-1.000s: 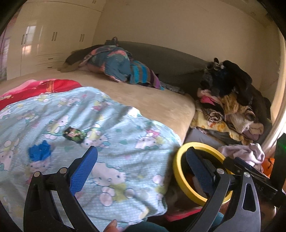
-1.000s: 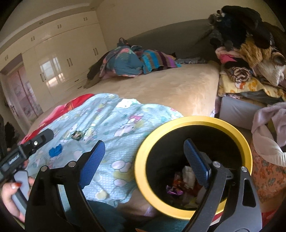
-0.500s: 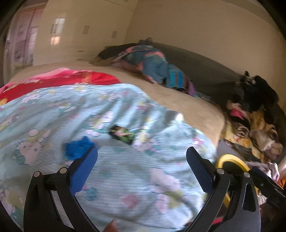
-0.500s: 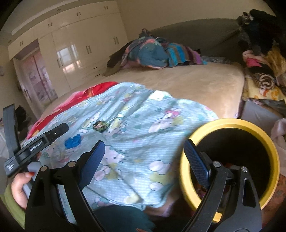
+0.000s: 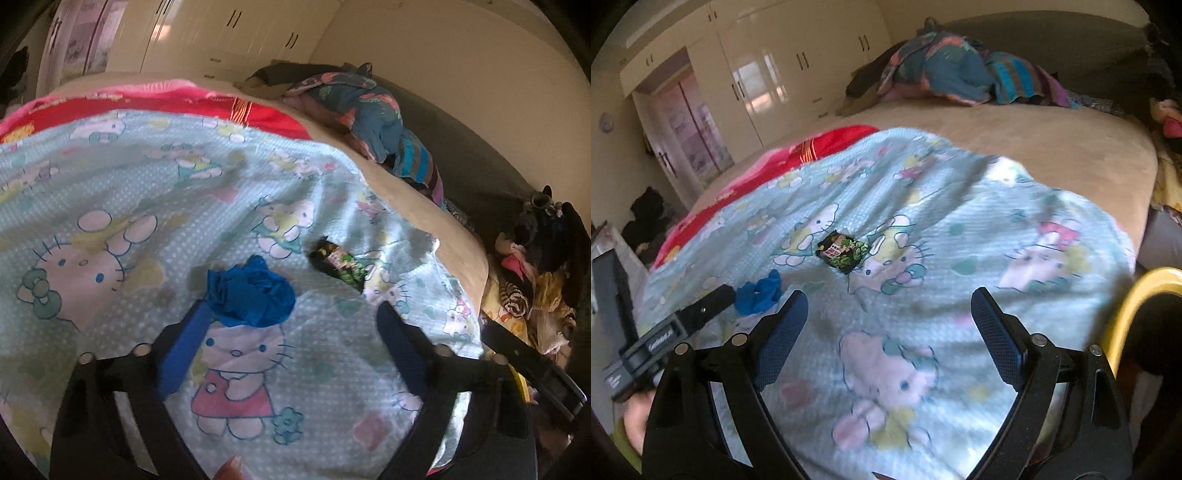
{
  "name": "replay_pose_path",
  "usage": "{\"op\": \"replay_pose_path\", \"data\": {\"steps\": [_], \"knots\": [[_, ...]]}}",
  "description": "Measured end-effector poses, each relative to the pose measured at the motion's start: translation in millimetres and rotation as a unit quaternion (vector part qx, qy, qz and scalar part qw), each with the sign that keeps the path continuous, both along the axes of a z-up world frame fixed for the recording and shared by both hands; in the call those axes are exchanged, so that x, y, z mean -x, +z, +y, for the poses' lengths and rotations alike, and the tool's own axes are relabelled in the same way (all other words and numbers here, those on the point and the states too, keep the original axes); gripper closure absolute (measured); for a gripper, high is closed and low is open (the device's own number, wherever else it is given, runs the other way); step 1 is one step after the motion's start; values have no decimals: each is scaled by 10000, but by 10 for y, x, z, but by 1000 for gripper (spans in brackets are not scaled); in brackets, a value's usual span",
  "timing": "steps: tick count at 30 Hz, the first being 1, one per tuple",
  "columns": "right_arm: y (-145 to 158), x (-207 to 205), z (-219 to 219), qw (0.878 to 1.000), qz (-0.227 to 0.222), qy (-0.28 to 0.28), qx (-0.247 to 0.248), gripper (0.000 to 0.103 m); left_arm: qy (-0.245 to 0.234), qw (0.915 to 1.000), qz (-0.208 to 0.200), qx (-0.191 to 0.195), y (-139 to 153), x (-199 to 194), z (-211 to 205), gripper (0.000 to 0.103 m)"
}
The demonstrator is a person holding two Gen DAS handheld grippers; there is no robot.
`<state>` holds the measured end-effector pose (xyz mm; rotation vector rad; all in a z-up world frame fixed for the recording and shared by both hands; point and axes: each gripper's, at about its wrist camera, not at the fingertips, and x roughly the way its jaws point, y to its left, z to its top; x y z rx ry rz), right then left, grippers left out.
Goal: Collect trash
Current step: 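Withdraw both open grippers from the bin back over the quilt, then close the left gripper on the blue cloth while the right grasps the green snack packet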
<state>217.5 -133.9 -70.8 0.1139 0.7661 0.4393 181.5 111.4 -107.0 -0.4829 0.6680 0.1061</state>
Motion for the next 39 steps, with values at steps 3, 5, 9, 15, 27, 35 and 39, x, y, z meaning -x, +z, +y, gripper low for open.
{"op": "replay_pose_path", "data": {"steps": [3,5,9,15,27,35,39], "knots": [[-116,-223,188,9999,148,42,76,23,6,9998,67,193,-123,-67,87,21],[-198,-371,290,9996,272,51,99,24,9,9996,114,253,-185,-109,123,31],[-353,-622,469,9984,553,138,58,30,97,9987,196,465,-328,-161,227,38],[-596,-948,740,9951,969,194,17,36,122,9980,170,601,-413,-212,296,43],[-770,-1070,998,9912,1188,535,-217,87,123,9982,223,541,-479,-216,268,71],[-566,-766,754,9947,748,625,-321,103,-143,9990,142,396,-376,-165,117,85],[-419,-588,477,9970,519,425,-396,103,-408,9987,2,316,-233,-138,-80,85]]}}
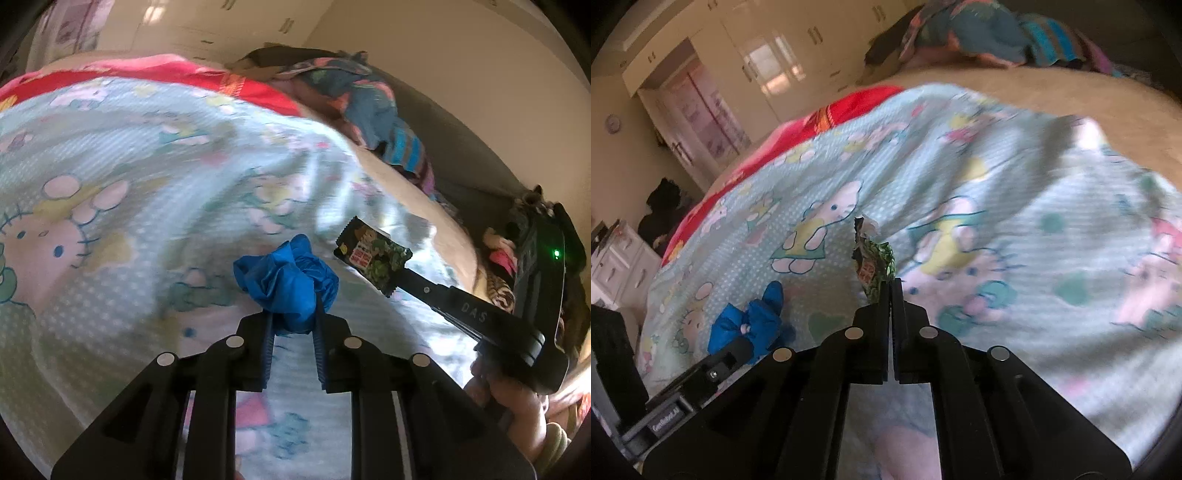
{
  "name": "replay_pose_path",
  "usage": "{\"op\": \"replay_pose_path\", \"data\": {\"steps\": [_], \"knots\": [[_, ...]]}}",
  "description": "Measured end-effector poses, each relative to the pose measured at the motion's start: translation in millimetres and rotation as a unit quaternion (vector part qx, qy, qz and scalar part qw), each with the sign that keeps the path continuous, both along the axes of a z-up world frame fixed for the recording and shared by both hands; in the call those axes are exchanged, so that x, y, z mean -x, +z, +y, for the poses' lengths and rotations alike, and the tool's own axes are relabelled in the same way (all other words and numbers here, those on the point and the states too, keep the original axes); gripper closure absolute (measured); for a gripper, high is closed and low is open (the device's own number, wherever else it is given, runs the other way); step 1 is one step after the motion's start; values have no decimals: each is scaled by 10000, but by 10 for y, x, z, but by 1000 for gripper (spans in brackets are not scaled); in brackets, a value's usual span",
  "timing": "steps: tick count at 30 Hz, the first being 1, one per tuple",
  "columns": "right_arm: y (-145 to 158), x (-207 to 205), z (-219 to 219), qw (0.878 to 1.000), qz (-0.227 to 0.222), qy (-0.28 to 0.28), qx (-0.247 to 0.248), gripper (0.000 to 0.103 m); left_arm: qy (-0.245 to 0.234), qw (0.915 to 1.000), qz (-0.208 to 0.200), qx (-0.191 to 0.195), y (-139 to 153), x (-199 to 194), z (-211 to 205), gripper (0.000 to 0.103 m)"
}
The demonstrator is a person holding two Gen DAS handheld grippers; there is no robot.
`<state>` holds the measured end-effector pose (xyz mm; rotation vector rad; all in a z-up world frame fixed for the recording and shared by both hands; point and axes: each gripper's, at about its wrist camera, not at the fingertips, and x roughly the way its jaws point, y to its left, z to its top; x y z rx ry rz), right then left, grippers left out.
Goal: Collect trash
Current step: 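Close the left gripper on the blue cloth while the right grasps the green snack packet, then carry the blue cloth in the left gripper and green packet in the right to the bin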
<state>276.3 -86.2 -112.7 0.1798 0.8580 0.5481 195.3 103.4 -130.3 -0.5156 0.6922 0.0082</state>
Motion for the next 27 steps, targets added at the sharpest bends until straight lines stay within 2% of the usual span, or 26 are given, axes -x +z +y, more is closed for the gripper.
{"op": "replay_pose_path", "data": {"steps": [6,15,27], "knots": [[202,224,-499,9987,-220,-392,-249,103,-422,9988,-229,-81,203,44,-343,85],[437,639,-1246,9941,-509,-896,-340,103,-999,9936,-474,-221,449,131,-877,85],[541,1169,-2223,9822,-677,-1727,-296,103,-1736,9811,-731,-436,701,284,-1569,85]]}}
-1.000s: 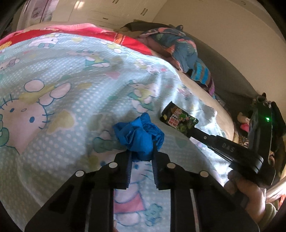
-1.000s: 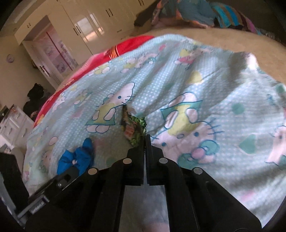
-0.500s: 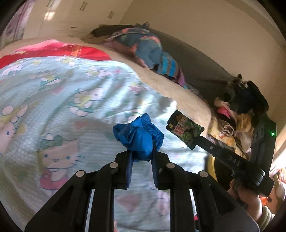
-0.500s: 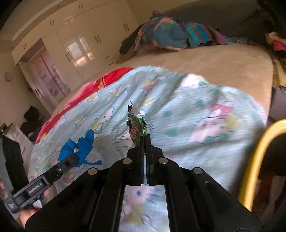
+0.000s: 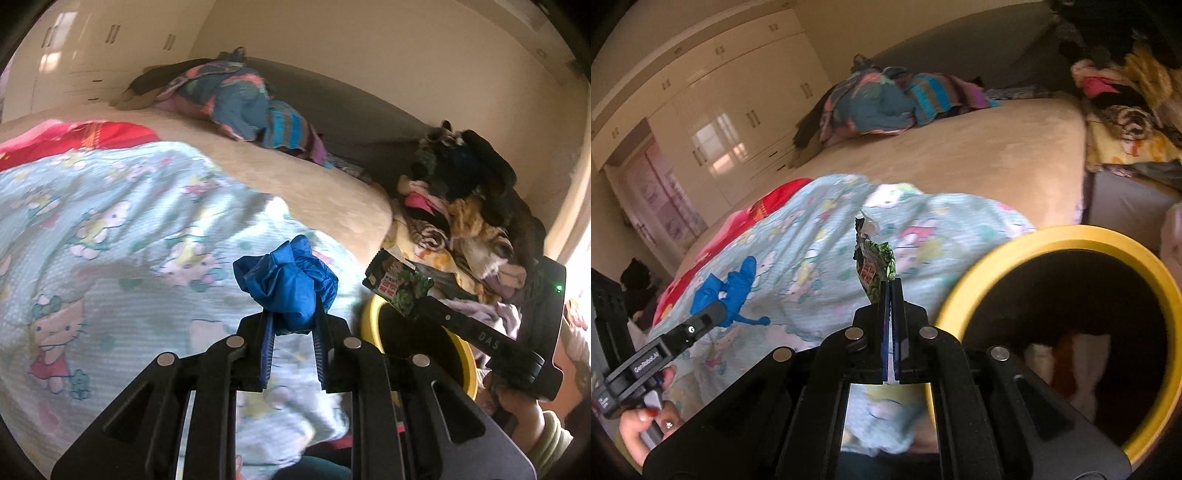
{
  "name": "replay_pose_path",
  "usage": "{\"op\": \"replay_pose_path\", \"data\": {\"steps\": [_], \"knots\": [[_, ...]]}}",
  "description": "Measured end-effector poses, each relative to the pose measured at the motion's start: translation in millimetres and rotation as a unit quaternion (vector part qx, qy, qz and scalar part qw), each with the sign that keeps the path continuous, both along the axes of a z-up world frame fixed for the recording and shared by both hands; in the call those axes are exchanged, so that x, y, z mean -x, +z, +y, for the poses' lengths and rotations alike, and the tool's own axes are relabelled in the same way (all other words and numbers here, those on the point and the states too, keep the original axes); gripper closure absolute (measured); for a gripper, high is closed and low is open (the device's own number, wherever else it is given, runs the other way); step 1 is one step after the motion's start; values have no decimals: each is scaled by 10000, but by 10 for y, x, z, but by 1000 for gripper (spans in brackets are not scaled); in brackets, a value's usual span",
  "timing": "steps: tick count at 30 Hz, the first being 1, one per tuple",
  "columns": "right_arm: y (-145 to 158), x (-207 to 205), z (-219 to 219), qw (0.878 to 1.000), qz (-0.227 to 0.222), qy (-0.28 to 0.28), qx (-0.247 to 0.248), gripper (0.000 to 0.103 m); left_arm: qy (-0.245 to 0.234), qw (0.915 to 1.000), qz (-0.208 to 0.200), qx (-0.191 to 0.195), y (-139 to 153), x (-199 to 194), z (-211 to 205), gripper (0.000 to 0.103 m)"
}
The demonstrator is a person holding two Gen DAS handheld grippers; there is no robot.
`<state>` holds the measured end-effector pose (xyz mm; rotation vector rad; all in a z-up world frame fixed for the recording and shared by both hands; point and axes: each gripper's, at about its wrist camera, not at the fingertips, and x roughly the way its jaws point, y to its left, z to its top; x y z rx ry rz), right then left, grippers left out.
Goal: Collect trash
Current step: 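Carry the blue cloth in the left gripper and green packet in the right to the bin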
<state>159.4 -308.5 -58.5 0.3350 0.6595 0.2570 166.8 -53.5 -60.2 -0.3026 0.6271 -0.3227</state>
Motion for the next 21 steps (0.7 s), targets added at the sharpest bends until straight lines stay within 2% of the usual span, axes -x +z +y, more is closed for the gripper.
{"op": "replay_pose_path", "data": {"steps": [11,21], "knots": [[-64,281,-538,9983,31,-588,-4,103,-678,9973,-96,-284,71,89,-595,85],[-188,394,-917,9940,228,-1066,0,103,-1228,9906,-145,-580,56,123,-1135,85]]}}
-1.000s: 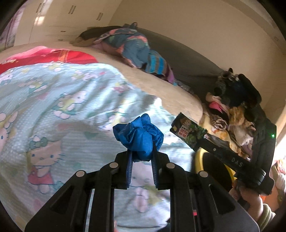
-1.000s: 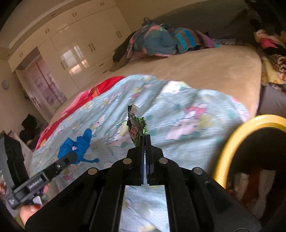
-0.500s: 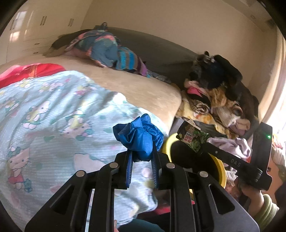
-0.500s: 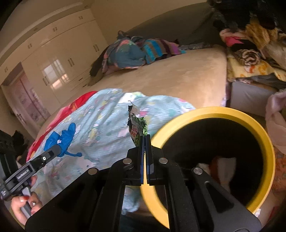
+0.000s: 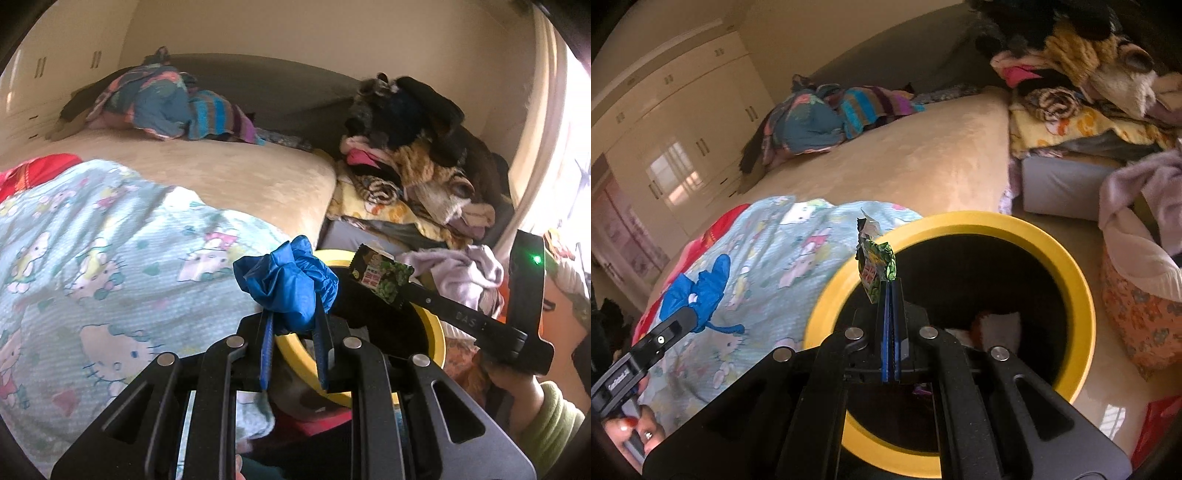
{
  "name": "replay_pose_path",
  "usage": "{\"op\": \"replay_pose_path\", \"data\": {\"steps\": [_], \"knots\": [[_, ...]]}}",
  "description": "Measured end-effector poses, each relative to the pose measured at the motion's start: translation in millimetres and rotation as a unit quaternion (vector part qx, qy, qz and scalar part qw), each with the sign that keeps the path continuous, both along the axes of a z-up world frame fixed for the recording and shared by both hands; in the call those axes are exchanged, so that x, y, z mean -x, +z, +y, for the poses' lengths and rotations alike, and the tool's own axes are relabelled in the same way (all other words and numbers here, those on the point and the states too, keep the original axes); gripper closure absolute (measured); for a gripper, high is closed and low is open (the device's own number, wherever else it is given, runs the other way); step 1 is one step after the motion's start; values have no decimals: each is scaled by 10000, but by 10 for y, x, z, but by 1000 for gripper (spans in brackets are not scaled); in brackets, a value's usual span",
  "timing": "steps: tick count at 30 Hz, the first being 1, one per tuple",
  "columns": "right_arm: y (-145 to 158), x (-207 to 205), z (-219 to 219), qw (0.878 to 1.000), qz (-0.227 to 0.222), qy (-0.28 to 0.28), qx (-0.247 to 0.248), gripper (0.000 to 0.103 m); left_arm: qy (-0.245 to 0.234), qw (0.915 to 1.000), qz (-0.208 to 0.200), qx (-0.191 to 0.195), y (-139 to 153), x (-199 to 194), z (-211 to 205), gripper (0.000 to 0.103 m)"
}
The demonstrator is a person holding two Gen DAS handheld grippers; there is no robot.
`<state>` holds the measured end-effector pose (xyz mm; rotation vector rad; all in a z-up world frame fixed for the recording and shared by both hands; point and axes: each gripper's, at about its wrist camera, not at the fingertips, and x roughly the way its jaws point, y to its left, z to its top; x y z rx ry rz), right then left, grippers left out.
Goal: Collect trash
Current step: 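Carry the blue cloth in the left gripper and green packet in the right to the bin, then open both grippers over the bin dropping the blue cloth and green packet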
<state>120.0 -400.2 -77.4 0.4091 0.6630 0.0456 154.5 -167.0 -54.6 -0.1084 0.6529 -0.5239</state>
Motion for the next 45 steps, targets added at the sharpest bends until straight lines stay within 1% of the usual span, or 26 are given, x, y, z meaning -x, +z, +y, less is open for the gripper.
{"op": "replay_pose_path", "data": {"steps": [5,14,21,22,23,24,25,26,27,28,29,30,31,32,34,35,36,39,41,43,45], "knots": [[-67,54,-160,9998,133,-156,-15,103,-224,9996,21,-148,-52,-6,-220,85],[-228,120,-401,9982,457,-392,-35,103,-539,9973,203,-454,-198,-70,-604,85],[-307,164,-517,9973,553,-483,-59,101,-797,9939,343,-687,-346,-145,-895,84],[-317,169,-534,9972,563,-495,-42,101,-840,9933,368,-706,-365,-157,-930,83],[-321,171,-550,9971,567,-501,-33,101,-888,9925,385,-746,-386,-174,-974,79],[-328,178,-568,9970,577,-513,-35,99,-922,9918,387,-797,-401,-180,-1017,72],[-333,187,-585,9969,584,-516,-54,92,-967,9904,383,-908,-421,-197,-1067,67],[-331,198,-597,9969,584,-525,-67,83,-974,9899,365,-963,-423,-206,-1092,56],[-324,217,-611,9969,568,-541,-81,81,-976,9898,337,-981,-420,-206,-1096,48],[-307,236,-620,9970,540,-542,-83,78,-957,9902,313,-969,-412,-204,-1083,45],[-289,256,-621,9972,516,-531,-60,72,-914,9908,294,-954,-399,-203,-1068,35],[-268,270,-619,9974,495,-530,-30,69,-855,9916,287,-932,-389,-200,-1034,24],[-244,294,-614,9974,464,-552,4,59,-811,9922,293,-898,-377,-204,-1006,22],[-223,315,-608,9975,429,-565,21,54,-755,9930,302,-854,-366,-205,-959,20],[-179,348,-581,9978,367,-543,65,50,-621,9942,301,-828,-336,-196,-868,14],[-148,363,-553,9980,333,-520,123,45,-562,9949,286,-793,-316,-187,-809,10],[-113,377,-521,9980,293,-517,192,43,-525,9953,283,-767,-297,-181,-769,8],[-10,411,-433,9986,108,-472,230,32,-304,9970,187,-691,-212,-112,-564,7],[73,433,-335,9986,-39,-444,288,21,-129,9978,132,-635,-158,-65,-420,6],[148,454,-204,9987,-174,-337,336,15,14,9981,77,-605,-102,-26,-299,6],[193,465,-79,9989,-218,-203,375,11,245,9978,-9,-617,-39,29,-151,6]]}}
